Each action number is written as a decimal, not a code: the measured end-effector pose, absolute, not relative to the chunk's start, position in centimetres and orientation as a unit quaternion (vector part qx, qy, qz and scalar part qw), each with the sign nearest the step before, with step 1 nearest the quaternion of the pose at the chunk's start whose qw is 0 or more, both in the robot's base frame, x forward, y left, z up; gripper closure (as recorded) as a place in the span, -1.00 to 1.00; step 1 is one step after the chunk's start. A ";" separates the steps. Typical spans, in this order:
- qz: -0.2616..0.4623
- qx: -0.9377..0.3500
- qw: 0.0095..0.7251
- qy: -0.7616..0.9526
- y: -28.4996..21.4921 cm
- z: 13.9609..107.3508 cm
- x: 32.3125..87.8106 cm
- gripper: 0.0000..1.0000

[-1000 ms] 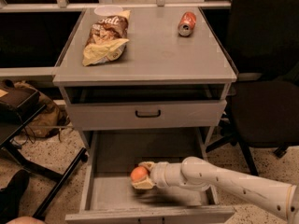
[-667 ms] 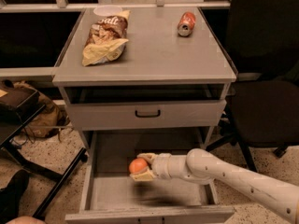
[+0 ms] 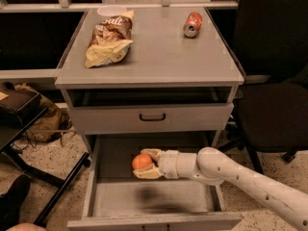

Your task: Pick orange from middle drawer and place on counter

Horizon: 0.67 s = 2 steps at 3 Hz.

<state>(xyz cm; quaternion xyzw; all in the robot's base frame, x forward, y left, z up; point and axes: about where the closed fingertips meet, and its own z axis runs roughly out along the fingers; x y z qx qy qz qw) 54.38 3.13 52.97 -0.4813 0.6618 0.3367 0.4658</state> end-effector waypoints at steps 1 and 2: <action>0.312 -0.497 0.476 0.655 3.3 56.9 54.4 1.00; 0.280 -0.514 0.492 0.644 4.3 65.4 54.8 1.00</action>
Offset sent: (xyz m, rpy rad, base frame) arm 0.0155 0.0166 0.2518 -0.1394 -0.2516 -0.0274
